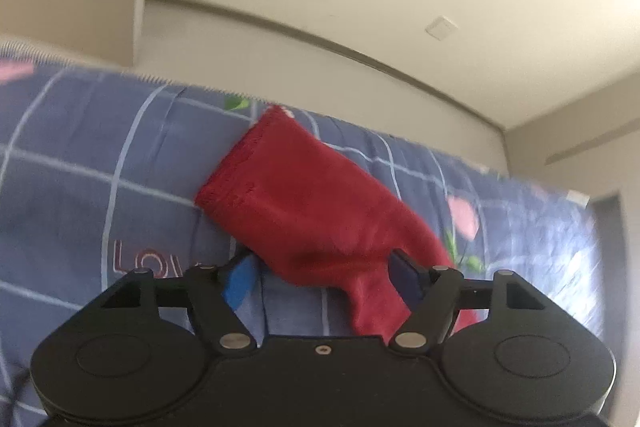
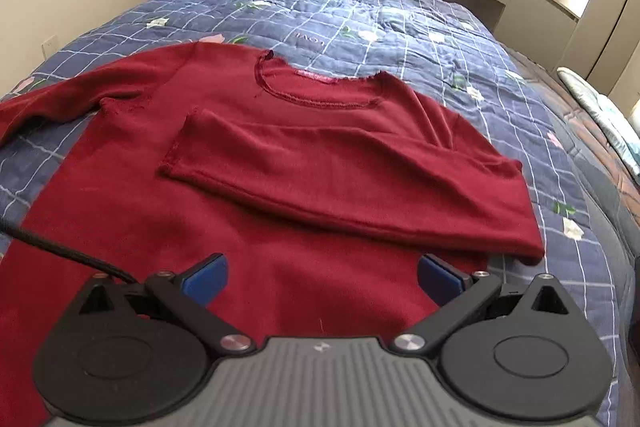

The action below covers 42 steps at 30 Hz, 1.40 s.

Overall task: Fold small clothes
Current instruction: 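Grasp the cuff of the other sleeve with the left tool, then lift the held sleeve across the shirt body and open the left tool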

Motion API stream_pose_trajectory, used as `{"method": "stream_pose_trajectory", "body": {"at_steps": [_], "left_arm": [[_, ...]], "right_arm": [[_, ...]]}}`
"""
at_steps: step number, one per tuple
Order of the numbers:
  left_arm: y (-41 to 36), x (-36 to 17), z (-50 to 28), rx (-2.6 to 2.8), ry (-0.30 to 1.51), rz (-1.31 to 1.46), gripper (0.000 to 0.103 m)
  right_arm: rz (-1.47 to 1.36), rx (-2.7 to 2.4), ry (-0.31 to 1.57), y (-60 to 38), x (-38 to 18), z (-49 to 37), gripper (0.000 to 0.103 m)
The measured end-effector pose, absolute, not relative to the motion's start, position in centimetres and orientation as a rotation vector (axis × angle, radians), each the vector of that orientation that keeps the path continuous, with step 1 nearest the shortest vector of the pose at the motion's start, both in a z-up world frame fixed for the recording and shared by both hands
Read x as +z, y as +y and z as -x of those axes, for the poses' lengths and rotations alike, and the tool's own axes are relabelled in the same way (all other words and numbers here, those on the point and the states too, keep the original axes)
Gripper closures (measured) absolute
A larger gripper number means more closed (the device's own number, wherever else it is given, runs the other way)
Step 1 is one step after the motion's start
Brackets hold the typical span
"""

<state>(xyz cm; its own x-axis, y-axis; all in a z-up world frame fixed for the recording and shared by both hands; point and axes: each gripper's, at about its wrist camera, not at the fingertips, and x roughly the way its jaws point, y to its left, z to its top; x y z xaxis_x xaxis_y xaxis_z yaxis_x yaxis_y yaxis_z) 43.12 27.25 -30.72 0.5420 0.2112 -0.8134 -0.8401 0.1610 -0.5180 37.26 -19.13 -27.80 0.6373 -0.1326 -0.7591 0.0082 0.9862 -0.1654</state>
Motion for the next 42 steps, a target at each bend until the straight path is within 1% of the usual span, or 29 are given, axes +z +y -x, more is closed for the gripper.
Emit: {"method": "stream_pose_trajectory", "body": {"at_steps": [1,2,4,5,7,9,10,14,20,27,32,36,39,42], "left_arm": [[27.6,-30.8,-42.9,0.844,0.649,1.203,0.036],[27.8,-31.1,-42.8,0.853,0.645,1.216,0.039],[28.1,-31.3,-42.8,0.876,0.665,1.215,0.055],[28.2,-31.3,-42.7,0.889,0.673,1.209,0.06],[28.2,-31.3,-42.7,0.914,0.682,1.191,0.081],[28.4,-31.2,-42.6,0.928,0.673,1.172,0.096],[28.4,-31.0,-42.5,0.927,0.661,1.163,0.099],[28.3,-29.2,-43.2,0.905,0.618,1.037,0.099],[26.1,-23.5,-46.5,0.701,0.492,0.795,0.099],[19.4,-17.0,-50.4,0.345,0.379,0.659,0.099],[12.6,-14.1,-52.7,0.061,0.372,0.578,0.099],[5.6,-13.5,-53.8,-0.164,0.413,0.485,0.099],[0.4,-14.6,-53.7,-0.293,0.458,0.411,0.099],[-4.1,-17.1,-53.3,-0.389,0.53,0.365,0.099]], "right_arm": [[0.149,-0.089,0.878,-19.2,-27.8,-37.1,0.0],[0.145,-0.097,0.88,-19.3,-27.7,-37.0,0.0],[0.134,-0.11,0.884,-19.6,-27.7,-36.9,0.0],[0.13,-0.114,0.883,-19.7,-27.7,-36.8,0.0],[0.124,-0.122,0.884,-19.8,-27.8,-36.5,0.0],[0.117,-0.128,0.888,-19.9,-27.9,-36.4,0.0],[0.113,-0.13,0.889,-19.9,-28.0,-36.3,0.0],[0.094,-0.137,0.888,-20.1,-28.0,-35.9,0.0],[0.055,-0.164,0.884,-20.7,-27.8,-35.5,0.0],[-0.003,-0.216,0.864,-22.2,-26.9,-35.0,0.0],[-0.04,-0.263,0.839,-24.1,-26.2,-34.3,0.0],[-0.056,-0.318,0.826,-26.3,-26.1,-33.8,0.0],[-0.06,-0.365,0.82,-28.1,-26.0,-33.4,0.0],[-0.064,-0.405,0.818,-29.9,-26.0,-32.7,0.0]]}}
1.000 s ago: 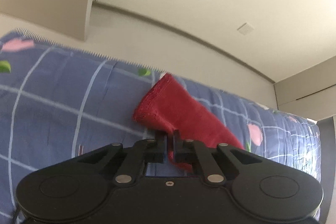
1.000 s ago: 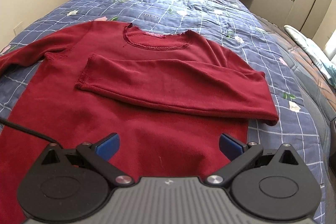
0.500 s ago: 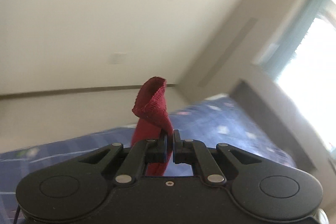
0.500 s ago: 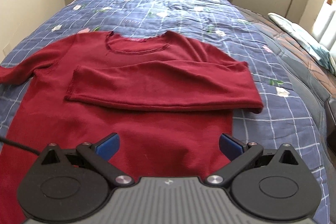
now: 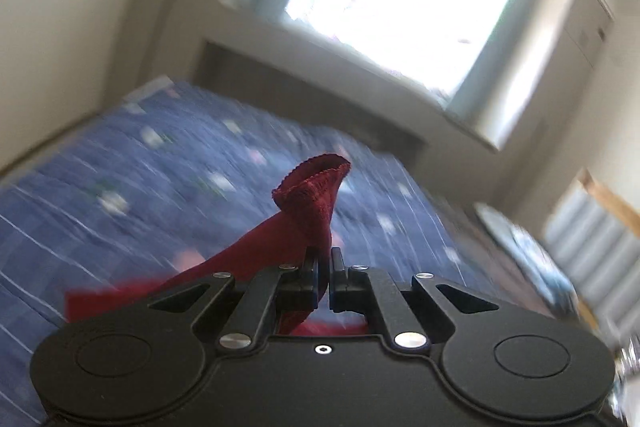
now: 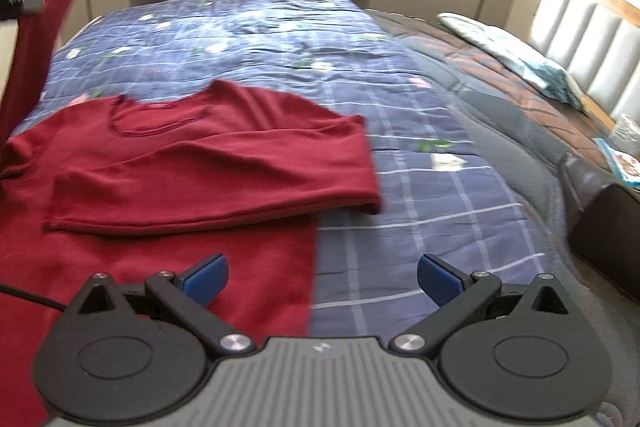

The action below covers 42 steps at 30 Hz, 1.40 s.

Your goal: Fold small clothes

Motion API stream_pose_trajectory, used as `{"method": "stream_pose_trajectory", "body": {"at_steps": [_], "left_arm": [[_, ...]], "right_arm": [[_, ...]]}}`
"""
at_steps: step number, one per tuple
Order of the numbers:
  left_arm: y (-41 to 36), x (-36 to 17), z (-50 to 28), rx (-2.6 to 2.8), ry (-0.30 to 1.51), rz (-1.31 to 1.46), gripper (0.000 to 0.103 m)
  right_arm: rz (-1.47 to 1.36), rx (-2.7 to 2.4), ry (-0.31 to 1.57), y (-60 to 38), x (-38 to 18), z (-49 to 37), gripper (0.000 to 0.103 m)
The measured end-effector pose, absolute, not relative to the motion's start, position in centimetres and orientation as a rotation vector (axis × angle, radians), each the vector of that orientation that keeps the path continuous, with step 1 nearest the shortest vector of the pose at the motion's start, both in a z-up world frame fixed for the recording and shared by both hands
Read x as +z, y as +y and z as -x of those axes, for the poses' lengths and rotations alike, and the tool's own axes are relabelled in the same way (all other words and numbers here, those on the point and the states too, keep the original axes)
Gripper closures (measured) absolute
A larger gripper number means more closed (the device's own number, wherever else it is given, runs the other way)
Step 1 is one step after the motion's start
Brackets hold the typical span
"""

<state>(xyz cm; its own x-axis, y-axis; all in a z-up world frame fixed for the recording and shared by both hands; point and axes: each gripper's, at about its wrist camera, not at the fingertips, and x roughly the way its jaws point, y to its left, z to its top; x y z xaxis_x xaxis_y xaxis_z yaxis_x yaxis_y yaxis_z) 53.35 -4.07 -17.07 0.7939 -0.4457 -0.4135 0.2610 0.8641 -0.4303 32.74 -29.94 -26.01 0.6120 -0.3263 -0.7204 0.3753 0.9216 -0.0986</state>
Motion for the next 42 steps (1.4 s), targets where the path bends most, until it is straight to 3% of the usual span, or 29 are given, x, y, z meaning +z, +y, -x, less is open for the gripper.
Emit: {"method": "stream_pose_trajectory", "body": {"at_steps": [12,14,17,21,28,39,42], "left_arm": [[-13.4,-26.1,-51.4,-0.513,0.826,0.247,0.098],[-13.9,-27.1,-51.5,-0.515,0.854,0.239,0.094],[-13.9,-27.2,-51.1,-0.52,0.88,0.25,0.084],[-13.7,-27.3,-50.9,-0.502,0.912,0.251,0.052],[-10.7,-26.8,-51.0,-0.408,0.931,0.313,0.032],[2.9,-27.1,-50.2,-0.038,0.883,0.415,0.025],[7.1,-27.8,-50.7,0.054,0.872,0.498,0.025]], "right_arm": [[-0.089,-0.452,0.788,-34.6,-26.0,-32.6,0.0],[-0.094,-0.449,0.786,-34.7,-26.1,-33.0,0.0],[-0.096,-0.424,0.783,-34.5,-26.1,-33.9,0.0],[-0.108,-0.377,0.772,-34.0,-26.2,-35.2,0.0],[-0.172,-0.263,0.734,-32.8,-26.1,-39.0,0.001],[-0.245,-0.049,0.808,-29.2,-28.8,-46.0,0.041],[-0.254,-0.057,0.837,-28.8,-29.6,-47.2,0.045]]}}
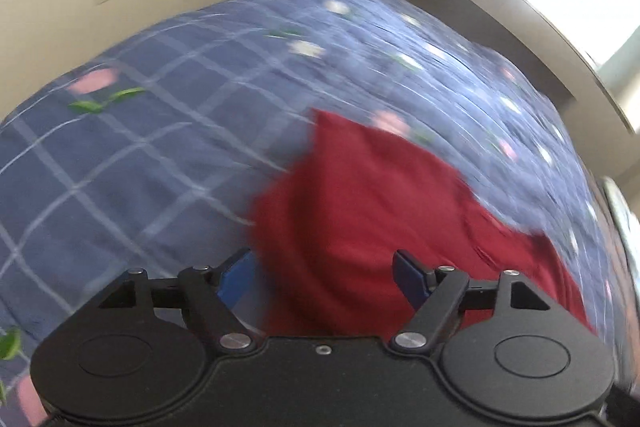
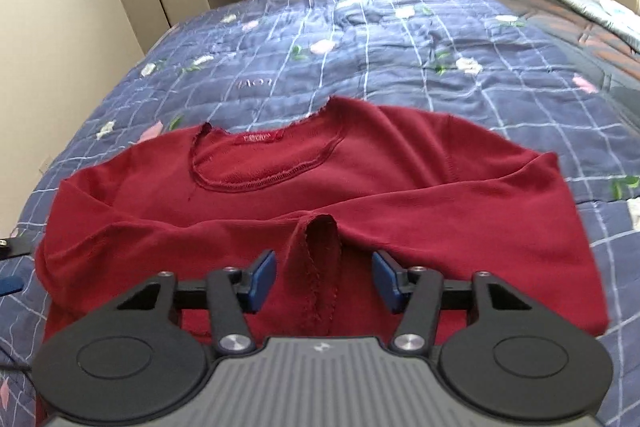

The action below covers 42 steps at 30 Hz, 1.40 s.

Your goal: Fold small clothes

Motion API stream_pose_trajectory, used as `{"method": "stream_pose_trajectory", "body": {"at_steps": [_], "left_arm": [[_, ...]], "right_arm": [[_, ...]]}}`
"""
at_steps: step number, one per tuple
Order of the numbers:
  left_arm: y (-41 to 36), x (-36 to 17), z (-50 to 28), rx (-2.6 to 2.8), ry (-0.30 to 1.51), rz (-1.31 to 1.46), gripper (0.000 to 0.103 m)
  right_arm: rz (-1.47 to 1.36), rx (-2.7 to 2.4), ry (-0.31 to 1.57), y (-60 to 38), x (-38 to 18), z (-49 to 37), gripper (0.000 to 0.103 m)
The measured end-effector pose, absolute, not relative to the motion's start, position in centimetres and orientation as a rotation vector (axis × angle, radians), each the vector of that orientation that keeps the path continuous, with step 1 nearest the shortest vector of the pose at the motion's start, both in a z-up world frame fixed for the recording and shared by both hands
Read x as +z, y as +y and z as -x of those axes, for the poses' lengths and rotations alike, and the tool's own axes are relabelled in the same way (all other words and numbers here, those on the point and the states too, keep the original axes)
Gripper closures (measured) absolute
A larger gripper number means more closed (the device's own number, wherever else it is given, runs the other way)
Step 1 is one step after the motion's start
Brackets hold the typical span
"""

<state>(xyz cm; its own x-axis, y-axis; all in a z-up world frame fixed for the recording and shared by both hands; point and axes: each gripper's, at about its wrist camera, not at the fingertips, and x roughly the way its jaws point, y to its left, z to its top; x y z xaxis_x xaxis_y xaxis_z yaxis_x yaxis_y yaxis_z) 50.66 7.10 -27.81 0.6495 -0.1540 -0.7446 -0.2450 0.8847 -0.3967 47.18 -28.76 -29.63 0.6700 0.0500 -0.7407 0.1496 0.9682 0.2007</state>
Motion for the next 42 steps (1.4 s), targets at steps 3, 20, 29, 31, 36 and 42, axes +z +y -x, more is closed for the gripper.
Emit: {"method": "stream_pose_trajectory", "body": {"at_steps": [3,20,29,31,36,42], "left_arm": [[10.4,-28.8,-51.3,0.091,0.853,0.624,0.028],[14.1,-30.9,-52.4,0.062,0.796,1.021,0.1],[15.2,-32.5,-51.6,0.091,0.803,1.158,0.097],[15.0,-31.8,-51.8,0.104,0.811,1.062,0.089],[14.3,-29.8,-53.5,0.062,0.828,0.829,0.071],[12.5,-29.9,-58.0,-0.089,0.864,0.702,0.044]], "right_arm": [[-0.274,-0.077,0.854,-28.7,-30.1,-47.7,0.057],[-0.22,-0.158,0.82,-28.2,-28.9,-47.3,0.099],[-0.24,-0.189,0.88,-28.5,-30.0,-46.8,0.1],[-0.245,-0.183,0.877,-28.6,-30.0,-46.8,0.1],[-0.251,-0.177,0.876,-28.6,-30.0,-46.5,0.098],[-0.28,-0.174,0.872,-28.9,-30.1,-46.3,0.094]]}}
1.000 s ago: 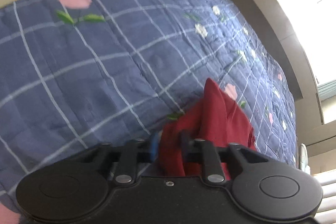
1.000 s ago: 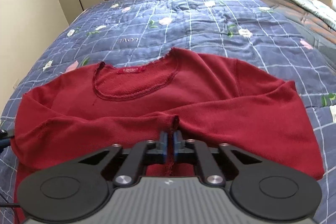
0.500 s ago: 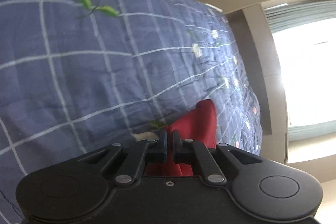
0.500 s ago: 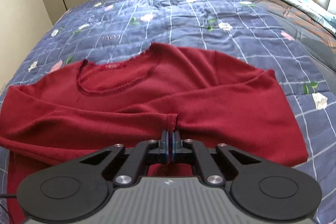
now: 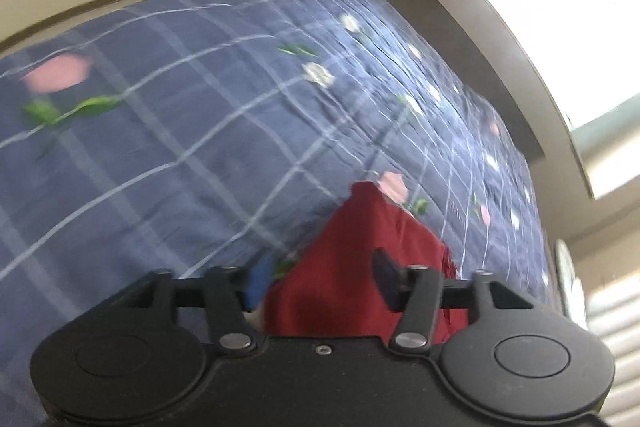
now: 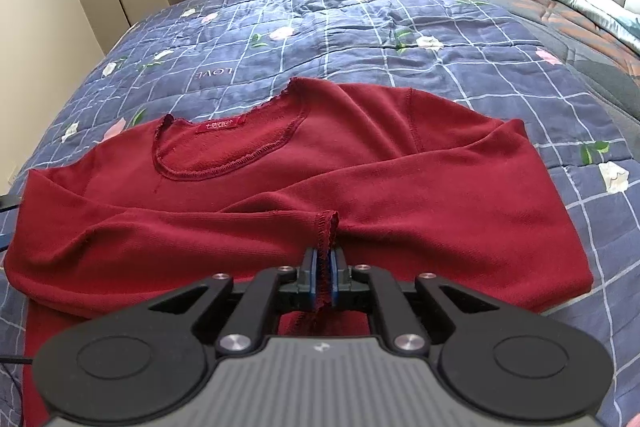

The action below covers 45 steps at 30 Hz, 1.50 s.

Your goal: Fold small clothes

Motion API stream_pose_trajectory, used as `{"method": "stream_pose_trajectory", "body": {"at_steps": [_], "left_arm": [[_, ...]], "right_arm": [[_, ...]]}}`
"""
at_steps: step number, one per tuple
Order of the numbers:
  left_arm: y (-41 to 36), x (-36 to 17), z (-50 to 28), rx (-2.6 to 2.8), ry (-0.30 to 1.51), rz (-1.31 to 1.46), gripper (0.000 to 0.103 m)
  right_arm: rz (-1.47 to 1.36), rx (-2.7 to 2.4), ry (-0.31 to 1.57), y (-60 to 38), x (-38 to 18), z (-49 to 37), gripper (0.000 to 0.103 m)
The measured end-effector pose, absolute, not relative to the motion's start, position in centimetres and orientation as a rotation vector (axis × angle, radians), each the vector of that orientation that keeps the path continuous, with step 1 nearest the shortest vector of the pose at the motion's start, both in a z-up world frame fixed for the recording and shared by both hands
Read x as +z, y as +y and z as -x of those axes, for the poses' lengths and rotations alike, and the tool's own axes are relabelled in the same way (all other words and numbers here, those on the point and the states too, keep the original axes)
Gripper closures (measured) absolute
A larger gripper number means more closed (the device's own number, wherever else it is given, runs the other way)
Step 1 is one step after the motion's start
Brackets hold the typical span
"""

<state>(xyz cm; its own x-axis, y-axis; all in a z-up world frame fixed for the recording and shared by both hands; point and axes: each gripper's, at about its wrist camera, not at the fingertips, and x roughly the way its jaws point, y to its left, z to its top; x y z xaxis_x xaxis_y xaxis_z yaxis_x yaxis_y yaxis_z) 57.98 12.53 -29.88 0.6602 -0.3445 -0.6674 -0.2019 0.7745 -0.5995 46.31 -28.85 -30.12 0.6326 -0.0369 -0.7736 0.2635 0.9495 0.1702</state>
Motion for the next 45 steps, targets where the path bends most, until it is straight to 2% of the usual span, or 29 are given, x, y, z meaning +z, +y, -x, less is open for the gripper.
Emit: {"method": "stream_pose_trajectory", "body": {"at_steps": [3,5,6,9,12,14,17,19,20,22,26,27,30,32,34,36,40,45], "left_arm": [[11.4,-30.9,-60.5,-0.157,0.93,0.655,0.046],[11.0,-31.2,-61.6,-0.16,0.954,0.626,0.064],[10.9,-31.3,-62.0,-0.166,0.962,0.618,0.084],[10.5,-30.2,-61.7,-0.202,0.893,0.604,0.091],[9.9,-29.4,-61.2,-0.189,0.857,0.566,0.09],[10.2,-30.0,-61.4,-0.163,0.889,0.583,0.085],[11.2,-30.3,-61.0,-0.134,0.905,0.613,0.074],[11.9,-29.7,-59.9,-0.111,0.876,0.587,0.055],[12.3,-29.4,-59.2,-0.094,0.864,0.576,0.053],[13.1,-29.1,-57.9,-0.07,0.858,0.567,0.051],[14.4,-29.3,-55.2,-0.053,0.909,0.586,0.043],[14.7,-29.5,-54.6,-0.057,0.922,0.606,0.043],[15.5,-30.3,-53.4,-0.078,0.939,0.703,0.043],[15.9,-30.8,-53.1,-0.111,0.928,0.796,0.047],[16.1,-31.4,-53.3,-0.15,0.909,0.896,0.063],[16.2,-32.2,-53.6,-0.175,0.896,0.988,0.073],[16.2,-33.0,-54.0,-0.18,0.868,1.09,0.088],[16.4,-33.4,-53.5,-0.178,0.828,1.171,0.089]], "right_arm": [[-0.277,-0.166,0.869,-29.0,-30.2,-46.3,0.094],[-0.271,-0.157,0.867,-29.0,-30.2,-46.3,0.094],[-0.254,-0.155,0.865,-28.9,-30.1,-46.3,0.097],[-0.201,-0.152,0.846,-28.3,-29.7,-46.3,0.099],[-0.182,-0.159,0.855,-28.2,-29.8,-46.7,0.099],[-0.199,-0.16,0.861,-28.4,-30.0,-46.8,0.099],[-0.197,-0.153,0.861,-28.5,-30.1,-46.8,0.099],[-0.194,-0.153,0.862,-28.7,-30.2,-46.8,0.099],[-0.196,-0.154,0.862,-28.7,-30.2,-46.8,0.099],[-0.193,-0.164,0.863,-28.7,-30.0,-46.8,0.092],[-0.158,-0.138,0.821,-28.2,-28.3,-46.8,0.056],[-0.141,-0.106,0.808,-27.7,-27.8,-47.1,0.051],[-0.099,0.029,0.796,-25.7,-26.8,-49.3,0.045],[-0.104,0.139,0.796,-24.1,-26.5,-51.6,0.045],[-0.145,0.261,0.812,-22.1,-26.5,-54.7,0.045],[-0.203,0.376,0.839,-20.0,-26.6,-57.7,0.046],[-0.22,0.537,0.888,-15.0,-26.7,-63.3,0.053],[-0.215,0.619,0.953,-10.2,-27.7,-67.1,0.052]]}}
